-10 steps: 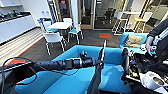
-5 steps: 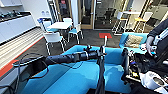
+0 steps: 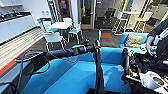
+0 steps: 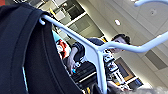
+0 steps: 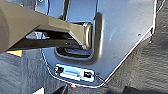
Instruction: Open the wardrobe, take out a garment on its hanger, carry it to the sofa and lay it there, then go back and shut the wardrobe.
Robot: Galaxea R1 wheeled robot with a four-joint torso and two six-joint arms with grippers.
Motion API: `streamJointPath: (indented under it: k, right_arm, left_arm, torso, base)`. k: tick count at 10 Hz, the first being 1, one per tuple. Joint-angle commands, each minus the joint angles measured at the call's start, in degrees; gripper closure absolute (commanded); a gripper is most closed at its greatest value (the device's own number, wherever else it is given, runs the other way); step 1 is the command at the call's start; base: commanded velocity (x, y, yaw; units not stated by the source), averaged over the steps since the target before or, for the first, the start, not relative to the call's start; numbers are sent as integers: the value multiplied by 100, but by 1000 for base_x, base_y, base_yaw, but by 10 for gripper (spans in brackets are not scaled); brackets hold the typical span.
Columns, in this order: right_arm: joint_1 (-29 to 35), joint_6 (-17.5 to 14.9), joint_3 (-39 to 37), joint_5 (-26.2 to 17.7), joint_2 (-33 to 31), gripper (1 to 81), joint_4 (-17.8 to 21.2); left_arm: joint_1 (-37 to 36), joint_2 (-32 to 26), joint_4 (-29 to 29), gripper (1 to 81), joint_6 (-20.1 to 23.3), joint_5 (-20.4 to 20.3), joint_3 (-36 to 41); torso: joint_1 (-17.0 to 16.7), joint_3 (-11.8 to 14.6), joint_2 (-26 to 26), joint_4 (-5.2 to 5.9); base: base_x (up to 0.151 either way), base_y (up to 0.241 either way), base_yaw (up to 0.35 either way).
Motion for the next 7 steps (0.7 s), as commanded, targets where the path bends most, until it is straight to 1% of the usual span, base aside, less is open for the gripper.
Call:
streamJointPath:
  k: [1,3,5,6,7]
  right_arm:
    - [31,-4,28,-415,-38,10,-57]
    - [22,-13,28,-415,-38,10,-66]
    - [22,-4,28,-406,-38,10,-66]
    - [22,-4,28,-406,-38,10,-66]
    - [22,-4,28,-414,-38,10,-66]
  left_arm:
    - [-1216,-169,55,811,-15,146,-340]
    - [-1207,-380,161,811,-15,392,-507]
    - [-1058,-608,388,811,-15,691,-516]
    - [-900,-696,459,811,-6,717,-533]
    - [-751,-758,590,811,-6,744,-560]
  torso:
    - [0,0,0,0]
    - [0,0,0,0]
    - [0,0,0,0]
    - [0,0,0,189]
    - [0,0,0,259]
  base:
    - [0,0,0]
    - [0,0,0]
    - [0,0,0]
    - [0,0,0]
    - [0,0,0]
